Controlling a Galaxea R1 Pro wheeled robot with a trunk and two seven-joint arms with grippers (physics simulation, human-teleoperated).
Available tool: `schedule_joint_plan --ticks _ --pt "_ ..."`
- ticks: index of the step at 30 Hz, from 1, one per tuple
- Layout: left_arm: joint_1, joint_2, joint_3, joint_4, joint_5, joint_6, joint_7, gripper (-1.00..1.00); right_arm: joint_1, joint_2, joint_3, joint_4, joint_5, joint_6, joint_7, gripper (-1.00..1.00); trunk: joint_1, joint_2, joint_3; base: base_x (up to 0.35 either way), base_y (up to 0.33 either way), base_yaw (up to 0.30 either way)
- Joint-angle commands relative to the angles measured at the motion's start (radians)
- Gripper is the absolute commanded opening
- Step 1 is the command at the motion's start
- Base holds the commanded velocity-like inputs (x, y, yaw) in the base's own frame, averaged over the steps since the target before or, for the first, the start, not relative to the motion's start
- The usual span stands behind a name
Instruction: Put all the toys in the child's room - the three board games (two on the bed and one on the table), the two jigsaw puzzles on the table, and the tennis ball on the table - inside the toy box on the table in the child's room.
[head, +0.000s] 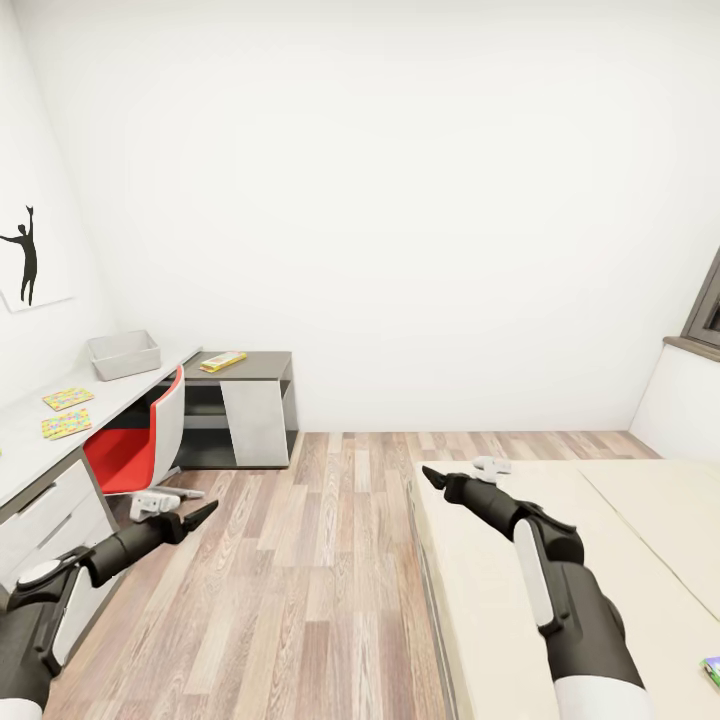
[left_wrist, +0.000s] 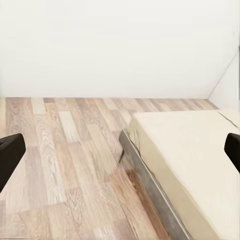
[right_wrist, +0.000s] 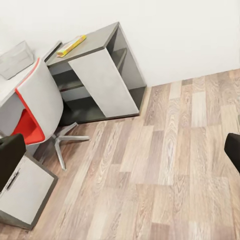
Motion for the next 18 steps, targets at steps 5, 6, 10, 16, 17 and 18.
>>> schedule_joint_plan --ticks 5,6,10,16,17,18 --pt "0.003 -0.004 0.002 0.004 0.003 0.011 -0.004 1.00 0.004 0.020 -0.003 -0.024 -0.010 0.008 0.000 1.00 0.001 -0.001 -0.001 0.000 0.000 0.000" --pt "0.004 -0.004 0.002 0.005 0.002 0.011 -0.004 1.00 0.004 0.020 -0.003 -0.024 -0.010 0.008 0.000 1.00 0.001 -0.001 -0.001 0.000 0.000 0.000" --pt "0.004 -0.004 0.002 0.006 0.002 0.011 -0.004 1.00 0.005 0.021 -0.003 -0.024 -0.010 0.008 0.000 1.00 0.001 -0.001 -0.001 0.000 0.000 0.000" --pt "0.005 -0.004 0.003 0.011 0.004 0.013 0.000 1.00 0.005 0.021 -0.003 -0.022 -0.009 0.008 -0.002 1.00 0.001 -0.001 -0.001 0.000 0.000 0.000" --pt "0.005 -0.005 0.003 0.012 0.005 0.015 0.003 1.00 0.005 0.022 -0.003 -0.018 -0.009 0.008 -0.002 1.00 0.001 -0.001 -0.001 0.000 0.000 0.000" --pt "0.005 -0.005 0.002 0.013 0.005 0.015 0.004 1.00 0.005 0.021 -0.003 -0.015 -0.009 0.008 -0.002 1.00 0.001 -0.001 -0.001 0.000 0.000 0.000"
